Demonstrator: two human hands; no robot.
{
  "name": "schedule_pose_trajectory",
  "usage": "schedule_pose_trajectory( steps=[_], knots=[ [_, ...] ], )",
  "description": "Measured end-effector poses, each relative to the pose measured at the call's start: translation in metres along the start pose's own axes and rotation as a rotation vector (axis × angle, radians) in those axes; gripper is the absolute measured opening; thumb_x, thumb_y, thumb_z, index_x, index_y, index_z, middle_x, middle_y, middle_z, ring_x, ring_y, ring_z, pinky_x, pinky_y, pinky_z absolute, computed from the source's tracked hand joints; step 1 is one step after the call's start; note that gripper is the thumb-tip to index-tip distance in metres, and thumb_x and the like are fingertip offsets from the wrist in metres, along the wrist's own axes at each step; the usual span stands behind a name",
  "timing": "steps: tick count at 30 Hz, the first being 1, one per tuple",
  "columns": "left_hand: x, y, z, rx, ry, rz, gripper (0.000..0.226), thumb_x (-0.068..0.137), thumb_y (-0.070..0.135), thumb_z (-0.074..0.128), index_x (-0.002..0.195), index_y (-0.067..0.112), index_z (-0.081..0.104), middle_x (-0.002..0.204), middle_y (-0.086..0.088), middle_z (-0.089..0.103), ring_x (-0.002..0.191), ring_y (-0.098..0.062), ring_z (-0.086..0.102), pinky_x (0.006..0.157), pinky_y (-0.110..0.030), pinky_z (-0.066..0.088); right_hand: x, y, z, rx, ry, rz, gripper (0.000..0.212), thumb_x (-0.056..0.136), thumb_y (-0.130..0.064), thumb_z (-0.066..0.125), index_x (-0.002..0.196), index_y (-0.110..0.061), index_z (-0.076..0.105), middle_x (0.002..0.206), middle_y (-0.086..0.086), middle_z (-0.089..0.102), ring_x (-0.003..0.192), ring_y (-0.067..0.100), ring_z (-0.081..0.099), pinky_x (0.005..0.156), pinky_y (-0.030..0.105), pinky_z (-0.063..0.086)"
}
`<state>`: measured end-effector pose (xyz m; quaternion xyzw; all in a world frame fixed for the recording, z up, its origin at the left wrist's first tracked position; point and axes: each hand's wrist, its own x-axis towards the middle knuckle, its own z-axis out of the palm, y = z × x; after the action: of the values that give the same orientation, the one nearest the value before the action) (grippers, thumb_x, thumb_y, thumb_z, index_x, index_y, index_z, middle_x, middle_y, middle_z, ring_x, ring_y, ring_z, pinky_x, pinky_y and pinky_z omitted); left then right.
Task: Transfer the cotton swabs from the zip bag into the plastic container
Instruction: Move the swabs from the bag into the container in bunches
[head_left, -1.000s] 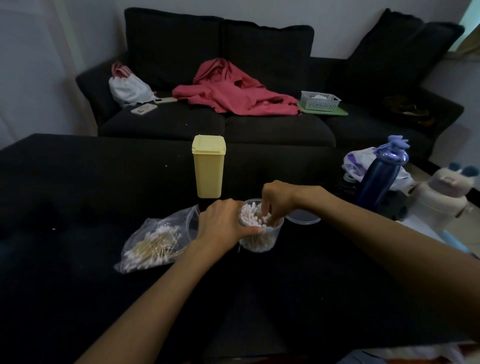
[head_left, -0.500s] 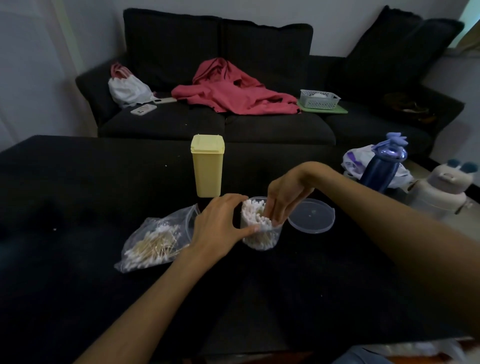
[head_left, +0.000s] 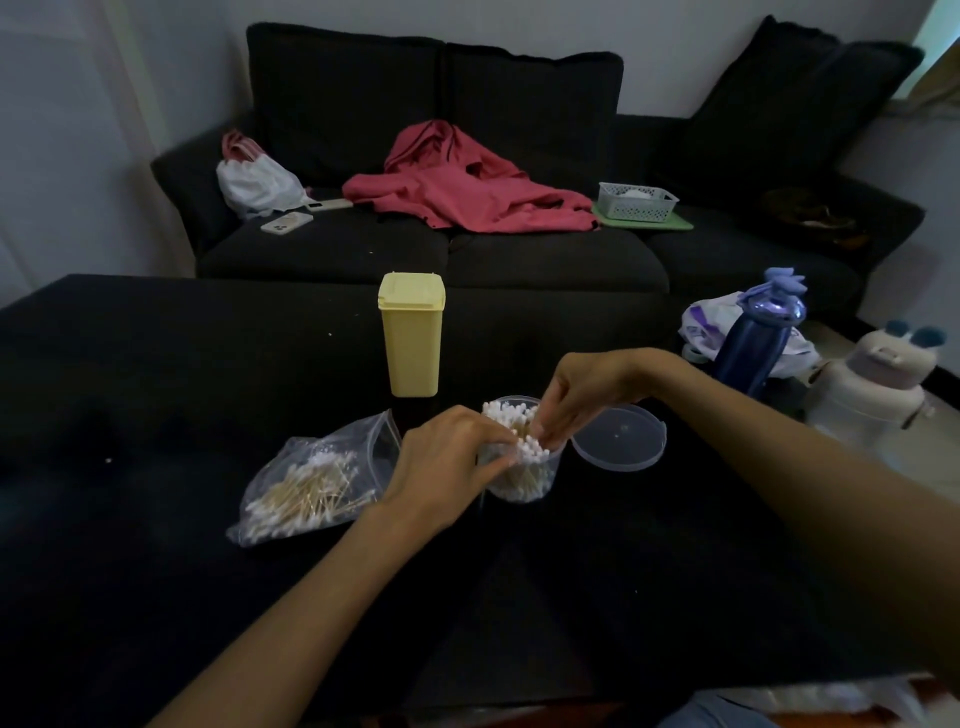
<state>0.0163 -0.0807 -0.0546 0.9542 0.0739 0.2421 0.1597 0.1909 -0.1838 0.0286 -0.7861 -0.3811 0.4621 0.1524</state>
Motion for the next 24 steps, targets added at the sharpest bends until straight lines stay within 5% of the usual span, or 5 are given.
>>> schedule_pose_trajectory(
  steps=[7,11,14,19,24],
  knots=[
    [0.004,-0.003,0.000,0.023,-0.031,-0.025,0.025,0.085,0.044,0.064,0.108,0.035,0.069,0.112,0.019,0.066,0.110,-0.001,0.053,0.087,-0.030,0.050,0.001,0.005,0.008,-0.101,0.060,-0.057,0.013,0.084,-0.011,0.066,0.096,-0.010,0.071,0.098,-0.001,0.071,0.088,0.004,0.068,0.070,0.014,0.052],
    [0.005,-0.005,-0.008,0.001,-0.039,-0.052,0.025,0.086,0.041,0.065,0.110,0.034,0.068,0.114,0.017,0.065,0.112,0.000,0.053,0.090,-0.028,0.049,-0.007,0.005,0.007,-0.123,0.142,-0.101,0.016,0.084,-0.012,0.066,0.100,-0.011,0.071,0.099,-0.004,0.072,0.094,0.005,0.066,0.077,0.019,0.052],
    [0.001,-0.010,-0.021,0.013,-0.020,-0.079,0.027,0.087,0.038,0.065,0.113,0.034,0.066,0.119,0.018,0.064,0.114,0.000,0.052,0.088,-0.017,0.041,-0.014,0.006,0.007,-0.134,0.303,-0.130,0.013,0.082,-0.014,0.069,0.095,-0.013,0.074,0.096,-0.003,0.073,0.093,0.009,0.066,0.078,0.020,0.052],
    [-0.028,-0.037,-0.059,0.022,0.067,-0.288,0.024,0.090,0.031,0.061,0.113,0.037,0.064,0.121,0.020,0.059,0.115,-0.001,0.049,0.088,-0.019,0.038,-0.026,-0.010,0.039,0.034,0.665,-0.241,0.016,0.081,-0.013,0.072,0.097,-0.014,0.073,0.084,-0.001,0.072,0.080,0.008,0.067,0.076,0.024,0.055],
    [-0.075,-0.077,-0.087,-0.032,0.202,-0.534,0.022,0.090,0.024,0.061,0.109,0.033,0.068,0.115,0.014,0.065,0.106,-0.006,0.058,0.083,-0.028,0.049,-0.005,-0.047,0.106,0.130,0.484,-0.303,0.019,0.085,-0.015,0.067,0.103,-0.021,0.069,0.095,-0.007,0.069,0.088,0.003,0.064,0.065,0.015,0.052]
  ],
)
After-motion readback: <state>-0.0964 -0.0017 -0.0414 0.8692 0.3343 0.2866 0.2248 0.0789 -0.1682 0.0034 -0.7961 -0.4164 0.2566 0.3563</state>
